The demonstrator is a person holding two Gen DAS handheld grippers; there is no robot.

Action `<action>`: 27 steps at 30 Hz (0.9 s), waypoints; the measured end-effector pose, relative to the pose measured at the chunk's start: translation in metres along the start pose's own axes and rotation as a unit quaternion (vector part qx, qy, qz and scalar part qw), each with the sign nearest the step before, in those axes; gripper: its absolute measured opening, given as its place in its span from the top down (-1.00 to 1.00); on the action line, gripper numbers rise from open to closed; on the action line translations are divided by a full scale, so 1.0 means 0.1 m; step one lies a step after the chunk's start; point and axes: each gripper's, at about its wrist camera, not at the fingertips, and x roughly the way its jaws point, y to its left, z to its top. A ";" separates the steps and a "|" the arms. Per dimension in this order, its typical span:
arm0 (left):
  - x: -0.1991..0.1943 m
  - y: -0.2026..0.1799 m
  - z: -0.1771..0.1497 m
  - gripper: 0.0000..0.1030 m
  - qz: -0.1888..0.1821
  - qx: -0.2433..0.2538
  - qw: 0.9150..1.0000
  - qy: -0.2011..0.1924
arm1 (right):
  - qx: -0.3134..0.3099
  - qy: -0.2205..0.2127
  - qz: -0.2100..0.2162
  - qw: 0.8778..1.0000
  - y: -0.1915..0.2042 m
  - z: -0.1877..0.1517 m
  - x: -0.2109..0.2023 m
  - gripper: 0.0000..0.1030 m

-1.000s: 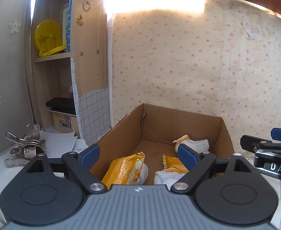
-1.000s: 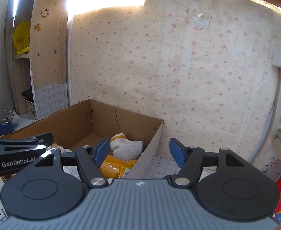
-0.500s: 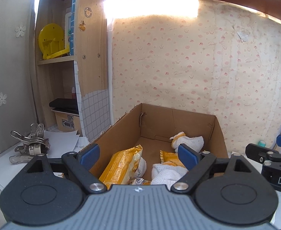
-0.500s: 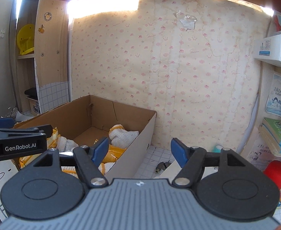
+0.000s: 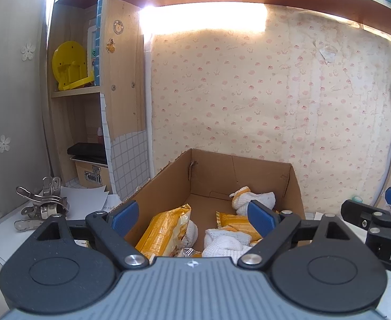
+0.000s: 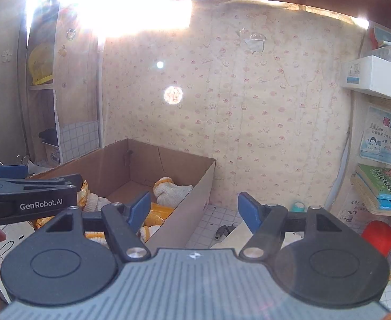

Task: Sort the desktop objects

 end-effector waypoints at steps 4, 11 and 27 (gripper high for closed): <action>-0.02 0.00 0.01 -0.78 -0.001 0.001 1.000 -0.003 | 0.001 -0.002 0.000 1.000 -0.01 0.00 -0.02 -0.37; -0.04 0.00 0.01 -0.79 -0.003 0.001 1.000 -0.003 | 0.002 -0.004 0.000 1.000 -0.01 -0.01 -0.05 -0.37; -0.05 -0.01 0.01 -0.96 0.002 0.004 1.000 0.000 | 0.005 0.001 0.001 1.000 -0.02 -0.02 -0.04 -0.37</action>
